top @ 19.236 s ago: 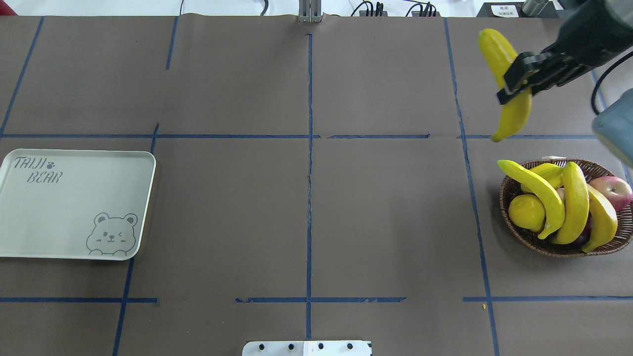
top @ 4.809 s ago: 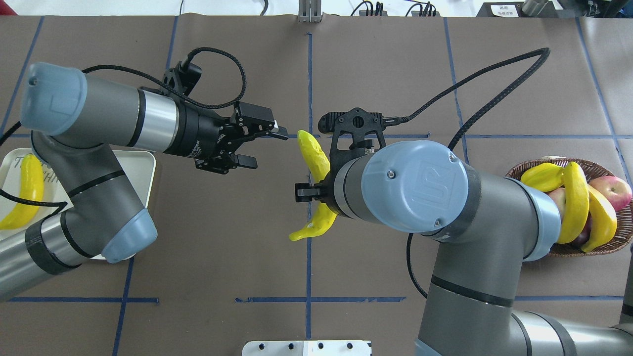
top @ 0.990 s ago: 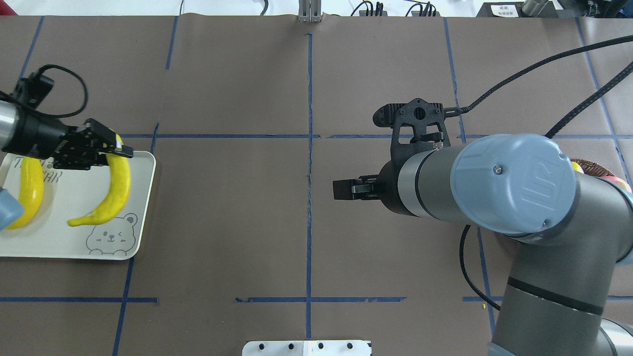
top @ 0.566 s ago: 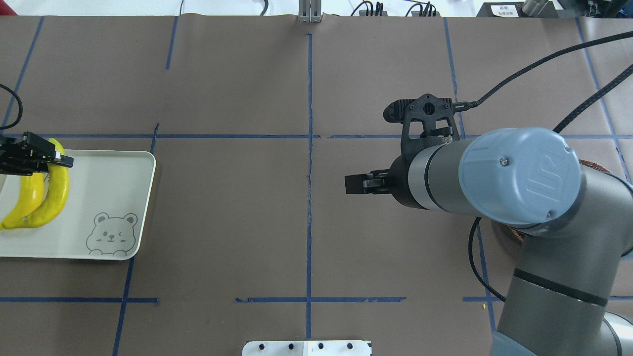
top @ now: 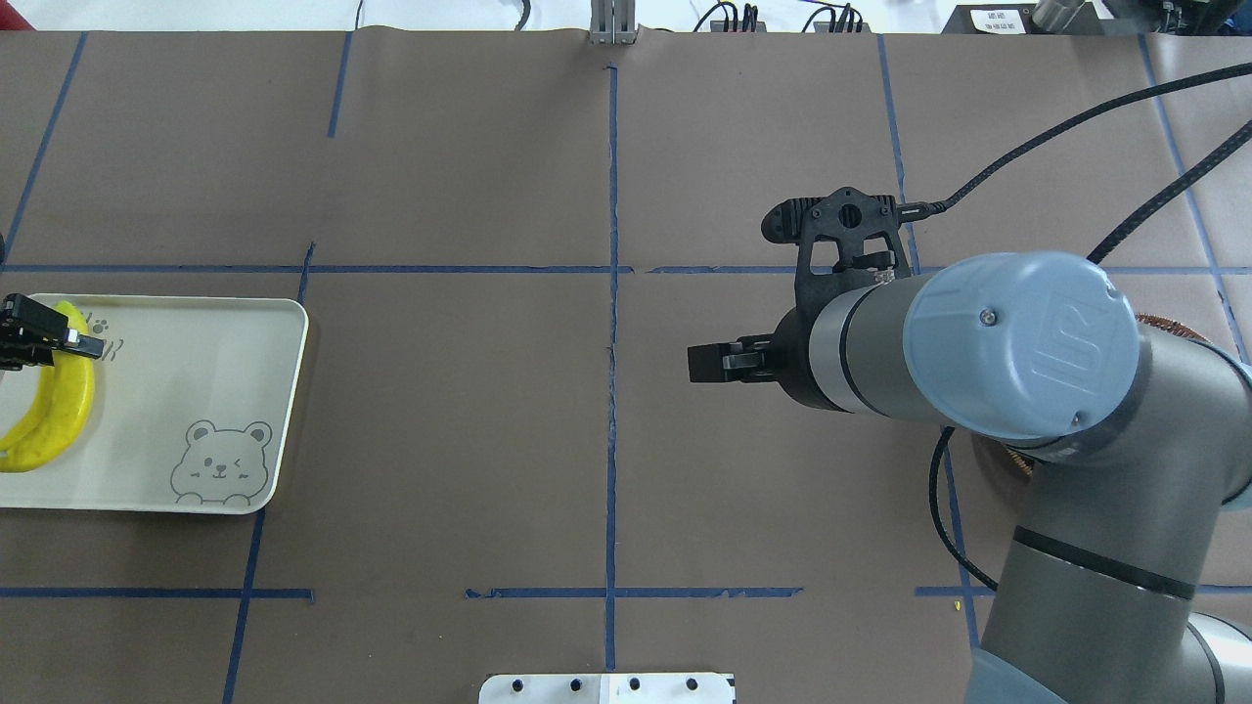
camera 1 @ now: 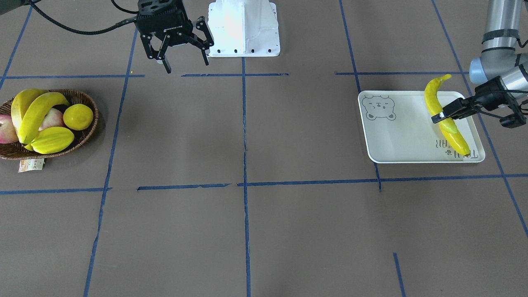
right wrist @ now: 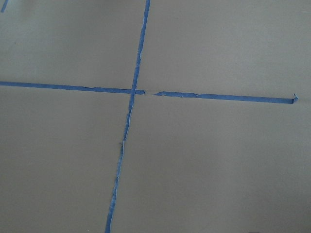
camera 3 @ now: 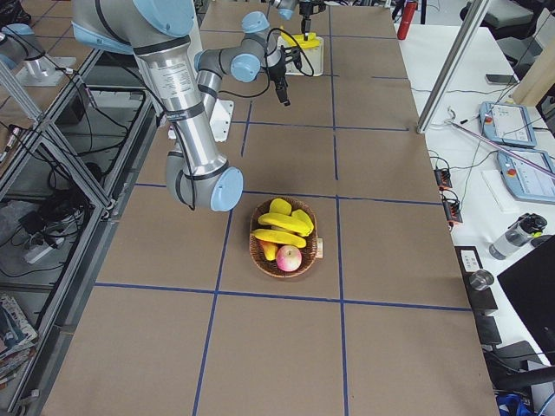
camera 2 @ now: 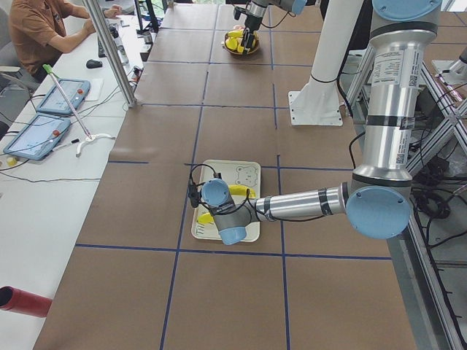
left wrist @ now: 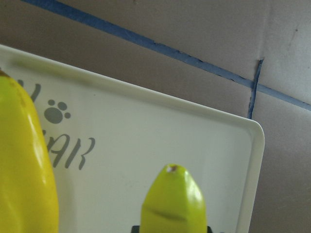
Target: Transfer all bananas from basket to plate
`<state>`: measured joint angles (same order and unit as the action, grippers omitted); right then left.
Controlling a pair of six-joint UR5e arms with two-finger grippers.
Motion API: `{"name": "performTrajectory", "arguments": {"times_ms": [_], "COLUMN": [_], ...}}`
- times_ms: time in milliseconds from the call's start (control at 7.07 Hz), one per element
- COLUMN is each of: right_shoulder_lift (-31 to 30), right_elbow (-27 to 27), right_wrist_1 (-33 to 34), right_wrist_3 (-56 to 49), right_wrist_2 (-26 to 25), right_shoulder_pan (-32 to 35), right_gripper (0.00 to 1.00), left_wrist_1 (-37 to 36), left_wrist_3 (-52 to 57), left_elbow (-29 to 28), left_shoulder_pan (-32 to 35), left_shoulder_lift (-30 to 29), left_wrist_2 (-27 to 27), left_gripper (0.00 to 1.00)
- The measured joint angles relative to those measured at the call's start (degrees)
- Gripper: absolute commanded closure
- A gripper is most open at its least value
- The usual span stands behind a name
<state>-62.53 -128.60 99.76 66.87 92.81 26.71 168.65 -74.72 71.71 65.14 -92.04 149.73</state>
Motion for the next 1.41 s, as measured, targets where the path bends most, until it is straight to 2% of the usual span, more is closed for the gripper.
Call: {"name": "performTrajectory", "arguments": {"times_ms": [283, 424, 566, 707, 1414], "right_shoulder_lift": [0.0, 0.0, 0.0, -0.1, -0.8], "right_elbow": [0.1, 0.1, 0.1, 0.1, 0.0], "right_wrist_1": [0.0, 0.0, -0.1, -0.1, 0.0], "right_wrist_3": [0.0, 0.1, 0.1, 0.1, 0.0], "right_wrist_2": [0.0, 0.0, 0.0, 0.0, 0.0], "right_shoulder_pan": [0.0, 0.0, -0.1, -0.1, 0.2], "right_gripper": [0.0, 0.0, 0.0, 0.0, 0.0], "left_wrist_1": [0.0, 0.2, 0.2, 0.3, 0.2], "left_wrist_3": [0.5, 0.6, 0.7, 0.8, 3.8], "left_elbow": [-3.1, -4.3, -4.8, -5.0, -5.0], "left_shoulder_pan": [-0.1, -0.1, -0.1, -0.1, 1.4], "left_shoulder_lift": [-2.1, -2.8, -3.0, -3.1, -2.9], "left_wrist_2": [-0.3, -0.3, -0.3, -0.3, 0.5], "left_gripper": [1.0, 0.9, 0.15, 0.01, 0.0]}}
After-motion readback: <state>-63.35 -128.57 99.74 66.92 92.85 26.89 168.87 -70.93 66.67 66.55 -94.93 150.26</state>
